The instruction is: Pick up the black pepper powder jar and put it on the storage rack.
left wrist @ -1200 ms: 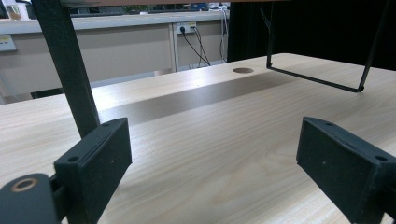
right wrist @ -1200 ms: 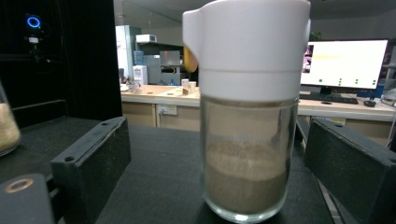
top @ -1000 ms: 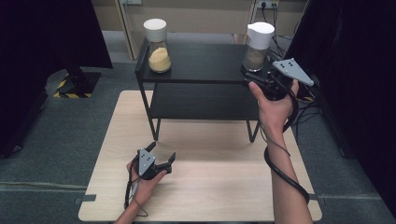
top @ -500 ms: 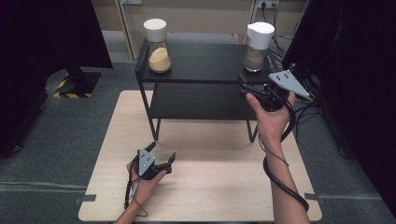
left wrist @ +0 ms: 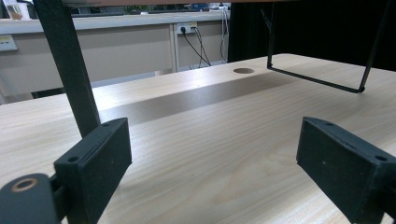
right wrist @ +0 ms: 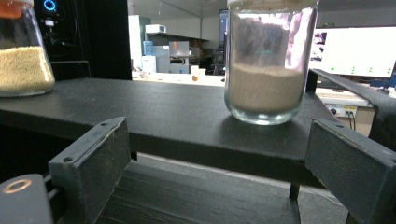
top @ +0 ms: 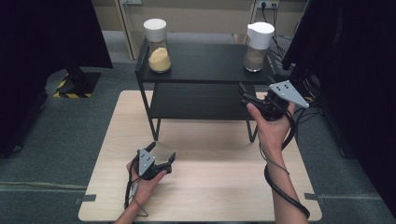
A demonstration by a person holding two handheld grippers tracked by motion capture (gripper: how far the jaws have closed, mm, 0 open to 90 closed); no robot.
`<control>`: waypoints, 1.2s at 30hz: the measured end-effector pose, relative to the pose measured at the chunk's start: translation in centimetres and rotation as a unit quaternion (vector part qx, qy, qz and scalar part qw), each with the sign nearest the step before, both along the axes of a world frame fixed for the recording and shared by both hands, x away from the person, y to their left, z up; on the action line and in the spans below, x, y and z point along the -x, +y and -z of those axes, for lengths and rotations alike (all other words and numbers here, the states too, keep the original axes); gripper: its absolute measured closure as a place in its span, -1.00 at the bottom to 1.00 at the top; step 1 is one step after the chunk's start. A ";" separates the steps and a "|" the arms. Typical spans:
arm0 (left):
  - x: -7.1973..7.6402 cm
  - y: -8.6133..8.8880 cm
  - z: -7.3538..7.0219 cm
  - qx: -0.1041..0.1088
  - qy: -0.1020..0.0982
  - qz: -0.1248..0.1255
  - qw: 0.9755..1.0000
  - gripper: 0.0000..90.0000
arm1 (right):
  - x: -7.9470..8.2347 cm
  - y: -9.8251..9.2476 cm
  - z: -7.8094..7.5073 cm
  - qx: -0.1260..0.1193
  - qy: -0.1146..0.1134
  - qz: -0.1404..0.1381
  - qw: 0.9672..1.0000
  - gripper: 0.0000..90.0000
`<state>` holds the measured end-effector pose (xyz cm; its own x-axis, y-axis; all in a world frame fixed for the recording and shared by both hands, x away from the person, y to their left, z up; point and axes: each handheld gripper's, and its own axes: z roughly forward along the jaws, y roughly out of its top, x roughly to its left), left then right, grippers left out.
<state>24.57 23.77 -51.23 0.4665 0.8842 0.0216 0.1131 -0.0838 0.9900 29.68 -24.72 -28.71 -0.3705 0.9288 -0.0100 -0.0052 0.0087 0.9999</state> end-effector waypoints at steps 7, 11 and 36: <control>0.0 0.0 0.0 0.000 -0.001 0.000 1.000 -0.78 | 0.4 -0.1 1.2 -0.010 0.001 -0.001 1.000 -0.84; 0.0 0.0 0.0 0.001 -0.001 0.000 1.000 -0.78 | 0.5 -0.1 1.6 -0.009 0.007 -0.002 1.000 -0.84; 0.0 0.0 0.1 0.002 -0.001 -0.001 1.000 -0.78 | 1.8 -0.7 4.6 -0.008 0.027 -0.005 1.000 -0.84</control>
